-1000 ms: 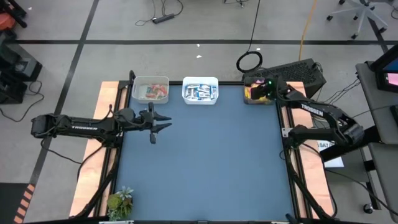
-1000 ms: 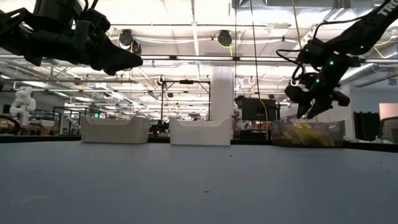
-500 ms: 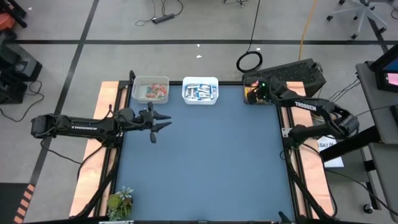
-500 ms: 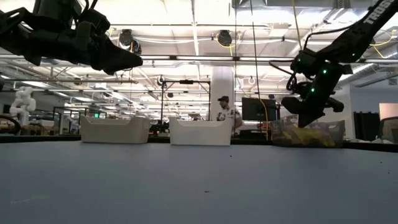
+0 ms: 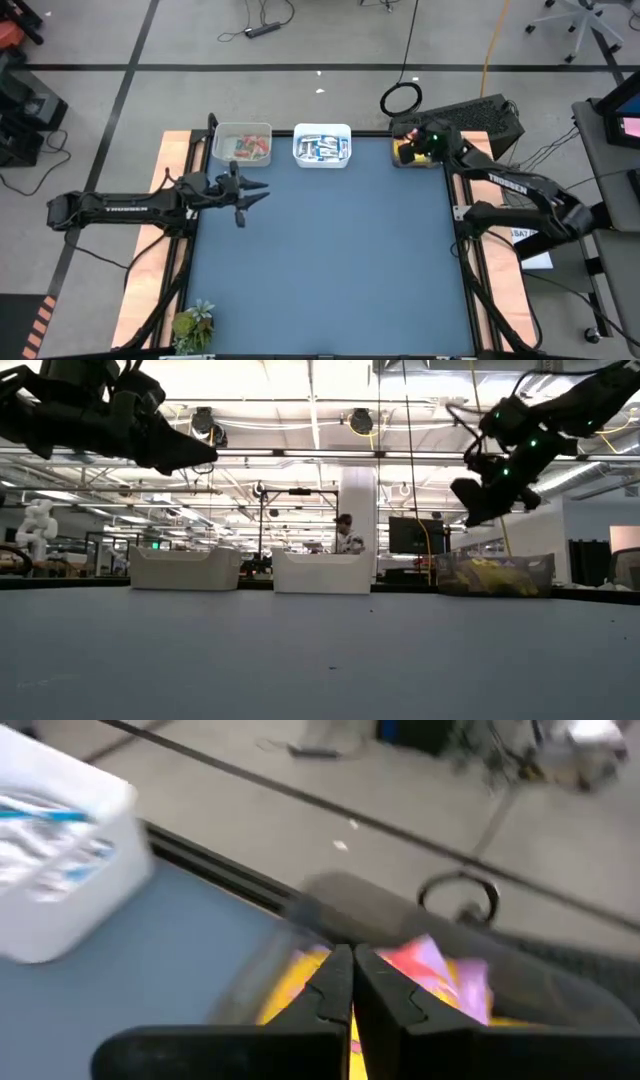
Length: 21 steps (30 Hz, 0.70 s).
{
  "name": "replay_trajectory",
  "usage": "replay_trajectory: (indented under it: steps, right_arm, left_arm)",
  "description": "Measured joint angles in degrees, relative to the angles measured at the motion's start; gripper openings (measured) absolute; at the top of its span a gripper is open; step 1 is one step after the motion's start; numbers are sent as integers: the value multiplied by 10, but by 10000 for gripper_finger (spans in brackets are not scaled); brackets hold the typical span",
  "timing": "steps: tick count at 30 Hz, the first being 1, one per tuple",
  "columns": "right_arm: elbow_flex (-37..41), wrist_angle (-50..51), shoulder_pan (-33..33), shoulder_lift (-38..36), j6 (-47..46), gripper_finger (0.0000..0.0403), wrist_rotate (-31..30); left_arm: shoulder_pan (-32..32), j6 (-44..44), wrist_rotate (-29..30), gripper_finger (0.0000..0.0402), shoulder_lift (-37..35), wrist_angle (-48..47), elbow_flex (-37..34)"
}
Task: Sort candy
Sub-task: Return to Home Position
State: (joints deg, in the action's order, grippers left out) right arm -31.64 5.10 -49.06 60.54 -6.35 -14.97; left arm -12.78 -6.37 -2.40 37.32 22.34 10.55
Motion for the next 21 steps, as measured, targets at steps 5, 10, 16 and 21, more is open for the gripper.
replay_trajectory:
  steps: [5,10,16,21]
  right_arm:
    - [0,-16,67,-24,39,2,0]
    - [40,-125,153,-27,85,2,4]
    - [114,-265,245,-36,107,0,33]
    - [172,-320,316,-79,114,0,29]
  left_arm:
    - [0,1,-11,114,-7,16,-20]
    - [0,3,-14,114,-12,84,-63]
    - [0,14,-27,114,-56,94,-86]
    - [0,16,-27,114,-97,53,-89]
